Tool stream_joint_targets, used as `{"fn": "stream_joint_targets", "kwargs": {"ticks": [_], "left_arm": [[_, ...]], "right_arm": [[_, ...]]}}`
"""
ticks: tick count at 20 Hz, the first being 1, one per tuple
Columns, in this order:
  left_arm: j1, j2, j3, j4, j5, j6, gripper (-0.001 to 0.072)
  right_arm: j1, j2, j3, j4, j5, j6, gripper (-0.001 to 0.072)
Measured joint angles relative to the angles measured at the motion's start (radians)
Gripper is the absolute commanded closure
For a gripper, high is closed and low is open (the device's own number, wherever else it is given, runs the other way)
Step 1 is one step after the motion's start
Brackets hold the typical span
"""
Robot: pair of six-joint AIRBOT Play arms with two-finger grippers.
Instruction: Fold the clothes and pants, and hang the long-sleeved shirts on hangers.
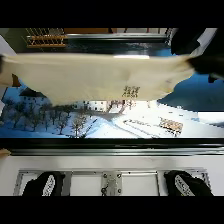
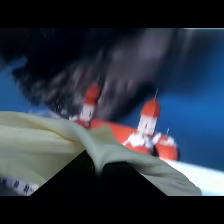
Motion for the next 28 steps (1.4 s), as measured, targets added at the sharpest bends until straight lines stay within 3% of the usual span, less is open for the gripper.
{"fn": "stream_joint_targets", "kwargs": {"ticks": [7,13,18,21,24,28], "left_arm": [[0.000,0.232,0.203,0.001,0.021,0.004,0.0701],[0.000,0.179,0.148,-0.001,-0.020,-0.010,0.0701],[0.000,-0.073,-0.006,-0.024,-0.113,-0.026,0.0700],[-0.013,-0.262,-0.090,-0.031,-0.122,-0.027,0.0701],[-0.055,-0.473,-0.126,-0.031,-0.079,-0.015,0.0700],[-0.104,-0.737,-0.062,-0.034,-0.014,-0.005,0.0700]], "right_arm": [[0.000,0.266,0.132,-0.007,-0.090,0.044,0.0700],[0.000,0.245,0.144,-0.069,0.016,0.203,0.0700],[0.024,-0.028,0.140,-0.088,0.254,0.270,0.0700],[0.074,-0.265,0.135,-0.104,0.323,0.285,0.0700],[0.117,-0.505,0.134,-0.126,0.305,0.288,0.0700],[0.137,-0.718,0.142,-0.137,0.173,0.293,0.0700]]}}
